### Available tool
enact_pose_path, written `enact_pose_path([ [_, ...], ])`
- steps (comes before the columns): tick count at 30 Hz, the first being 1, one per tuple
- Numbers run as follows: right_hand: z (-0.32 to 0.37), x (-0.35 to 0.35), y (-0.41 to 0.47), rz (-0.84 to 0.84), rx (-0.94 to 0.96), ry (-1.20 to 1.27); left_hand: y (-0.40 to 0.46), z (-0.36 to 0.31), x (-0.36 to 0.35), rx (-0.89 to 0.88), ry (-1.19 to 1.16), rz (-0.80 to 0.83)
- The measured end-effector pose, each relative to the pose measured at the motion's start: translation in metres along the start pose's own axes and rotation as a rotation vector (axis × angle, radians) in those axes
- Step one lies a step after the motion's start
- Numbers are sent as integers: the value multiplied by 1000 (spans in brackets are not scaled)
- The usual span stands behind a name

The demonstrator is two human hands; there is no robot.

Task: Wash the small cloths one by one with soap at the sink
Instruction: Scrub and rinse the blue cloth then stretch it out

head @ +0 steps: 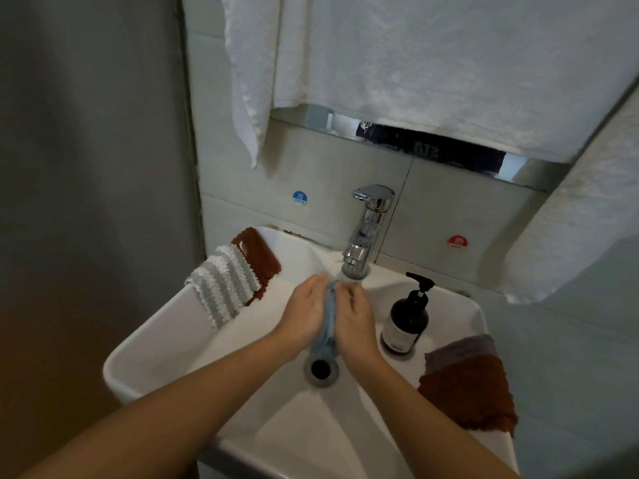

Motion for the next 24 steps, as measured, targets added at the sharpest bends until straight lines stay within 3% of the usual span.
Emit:
enact_pose_path([
  [2,0,2,4,-87,-42,-51,-2,-5,-4,-48,25,2],
  [6,6,-6,-5,95,71,-87,4,0,9,-64,87,-124],
  [8,15,1,-4,26,142,9,0,-2,4,-94,114,-55],
  [11,15,13,1,-116,65,23,-8,-17,-7,-180,104,87],
  [14,3,2,-2,44,1,-141,2,-21,6,-256,165,-94],
  [16,8,-1,-7,92,52,-37,5,-16,11,-205,232,-148],
  [18,14,8,-2,9,35,165,2,-11,3,-100,194,-16],
  [20,11,15,2,-83,-21,189,-7,-12,-7,-43,114,97],
  [24,1,1,-3,63,-68,-130,1,-11,8,-120,180,-141],
])
Point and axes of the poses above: each hand's wrist, its own y-axis towards the middle knuckle, its own x-axis out of the back of the hand, z = x × y, the point moved 4 cm from there along y, towards the middle knuckle, and after that the axes turned 5 degrees about -x, right-handed, at the moved point
